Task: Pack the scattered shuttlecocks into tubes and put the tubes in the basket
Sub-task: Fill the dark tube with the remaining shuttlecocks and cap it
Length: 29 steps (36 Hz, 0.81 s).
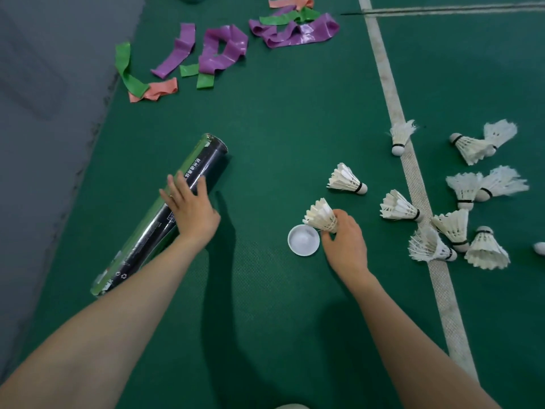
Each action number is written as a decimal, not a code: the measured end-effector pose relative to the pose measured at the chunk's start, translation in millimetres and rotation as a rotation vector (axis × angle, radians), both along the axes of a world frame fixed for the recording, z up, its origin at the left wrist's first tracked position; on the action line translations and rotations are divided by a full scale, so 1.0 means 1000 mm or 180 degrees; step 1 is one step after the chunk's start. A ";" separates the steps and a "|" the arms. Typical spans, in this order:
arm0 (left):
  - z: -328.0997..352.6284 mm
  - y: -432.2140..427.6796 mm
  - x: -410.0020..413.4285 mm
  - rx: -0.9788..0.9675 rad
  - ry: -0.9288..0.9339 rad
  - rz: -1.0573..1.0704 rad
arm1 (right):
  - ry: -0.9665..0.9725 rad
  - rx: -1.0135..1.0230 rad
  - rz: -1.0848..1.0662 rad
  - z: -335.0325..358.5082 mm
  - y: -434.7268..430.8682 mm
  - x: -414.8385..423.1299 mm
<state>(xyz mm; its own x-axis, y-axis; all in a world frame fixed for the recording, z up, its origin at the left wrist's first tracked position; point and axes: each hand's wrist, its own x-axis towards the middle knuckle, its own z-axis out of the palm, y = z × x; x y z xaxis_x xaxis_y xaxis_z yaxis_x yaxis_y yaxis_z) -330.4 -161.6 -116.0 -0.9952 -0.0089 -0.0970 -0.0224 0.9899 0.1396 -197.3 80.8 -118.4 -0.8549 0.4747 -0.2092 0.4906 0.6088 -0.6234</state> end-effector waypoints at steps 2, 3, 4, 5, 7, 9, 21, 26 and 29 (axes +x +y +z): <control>0.001 -0.007 -0.007 -0.0201 -0.0333 0.0234 | 0.0028 -0.0049 0.0064 0.000 -0.007 -0.001; 0.003 -0.008 -0.009 -0.0214 -0.0481 0.0343 | 0.0035 -0.0050 0.0101 0.000 -0.009 -0.002; 0.004 -0.007 -0.010 -0.0194 -0.0563 0.0425 | 0.0034 -0.0044 0.0128 0.000 -0.011 -0.001; 0.007 -0.004 -0.009 -0.0162 -0.0551 0.0471 | 0.0028 -0.0036 0.0137 0.000 -0.012 0.000; 0.012 0.005 -0.002 -0.0028 -0.0299 0.0410 | 0.0044 -0.0027 0.0074 0.001 -0.011 0.002; 0.014 0.019 0.014 0.0120 -0.0021 0.0065 | 0.0088 -0.0042 -0.0064 0.003 -0.008 0.006; 0.007 0.061 0.038 0.0184 -0.1164 -0.0184 | 0.0033 -0.0334 -0.0735 0.009 0.027 0.054; 0.023 0.089 0.062 0.0539 -0.1100 -0.0712 | 0.0303 -0.0737 -0.1087 0.013 0.042 0.075; 0.035 0.118 0.084 0.0595 -0.0853 -0.1441 | 0.0554 -0.0843 -0.1232 0.022 0.056 0.083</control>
